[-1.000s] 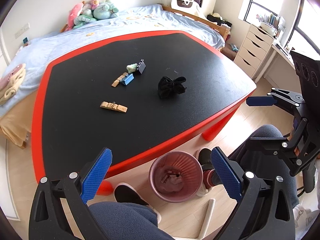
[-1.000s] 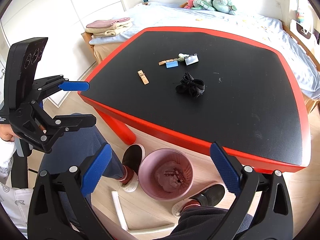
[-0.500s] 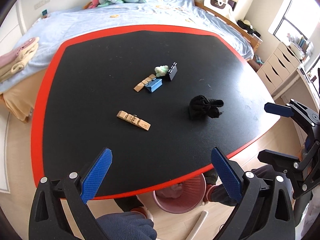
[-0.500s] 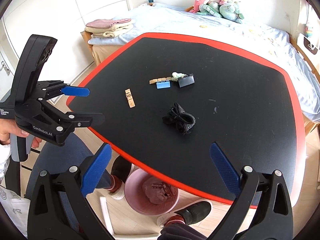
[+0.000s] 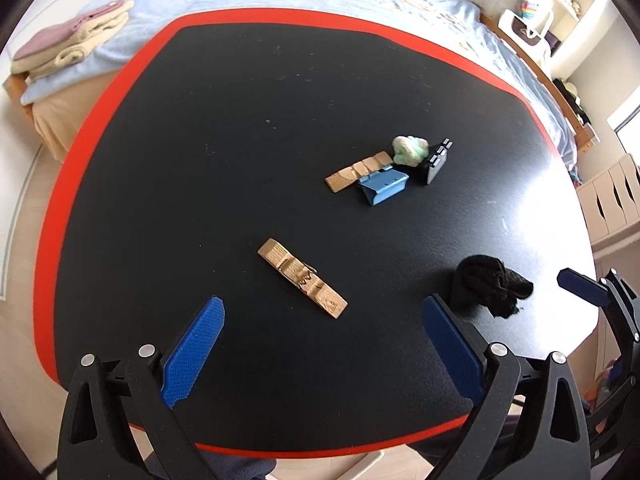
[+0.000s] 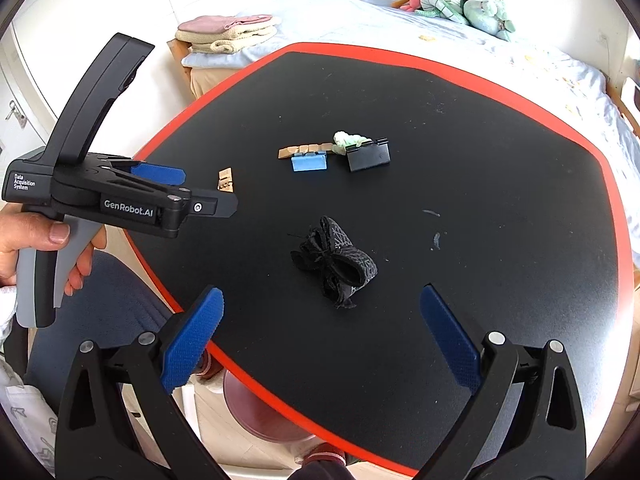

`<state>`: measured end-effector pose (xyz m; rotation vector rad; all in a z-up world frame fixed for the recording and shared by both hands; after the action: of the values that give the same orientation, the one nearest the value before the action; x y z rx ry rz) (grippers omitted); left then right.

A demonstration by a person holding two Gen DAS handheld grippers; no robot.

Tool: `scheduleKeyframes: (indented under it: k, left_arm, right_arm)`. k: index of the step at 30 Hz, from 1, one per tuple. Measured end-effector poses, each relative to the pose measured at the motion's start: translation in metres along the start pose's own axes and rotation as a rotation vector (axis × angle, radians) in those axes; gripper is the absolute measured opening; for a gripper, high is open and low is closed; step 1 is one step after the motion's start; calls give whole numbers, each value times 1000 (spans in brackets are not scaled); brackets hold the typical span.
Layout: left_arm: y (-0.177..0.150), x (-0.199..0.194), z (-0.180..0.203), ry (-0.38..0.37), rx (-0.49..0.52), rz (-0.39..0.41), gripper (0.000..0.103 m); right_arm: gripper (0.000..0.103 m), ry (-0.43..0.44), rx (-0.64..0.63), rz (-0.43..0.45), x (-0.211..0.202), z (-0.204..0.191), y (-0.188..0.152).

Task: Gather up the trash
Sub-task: 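Move both open grippers back over the table toward the remaining items, then grasp the second black sock with the right gripper while the left grasps the clothespin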

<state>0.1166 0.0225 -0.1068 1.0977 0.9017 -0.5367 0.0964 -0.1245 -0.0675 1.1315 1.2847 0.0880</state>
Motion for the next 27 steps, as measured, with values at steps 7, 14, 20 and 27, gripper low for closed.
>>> scheduleKeyframes:
  k: [7,14,20,27]
  left_arm:
    - [-4,15,4,102,-32,23,84]
    - [-11,12,6,160,60,45,74]
    - [-12,4,-5,155,82,50,56]
    - [6,13,-20,136,102,46,29]
  right_arm:
    - [97,44,-36,-11,24,7,2]
    - [76,55,-65,-11,38,9,1]
    - [58,61,-76,-10,45,7,0]
    - [44,49,-86,-13,47,4,1]
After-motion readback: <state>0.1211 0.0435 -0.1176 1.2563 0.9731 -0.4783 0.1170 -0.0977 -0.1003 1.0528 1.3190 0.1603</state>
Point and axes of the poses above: each gripper's, at about its wrist camera, not at the fingertips, and x roughly the way its jaws point, z to its right, y to its top, the point moved 1 cm from there along x, roughly the way its jaws point, and after that the axes turned 12 degrees about z, right-handed, at the moved point
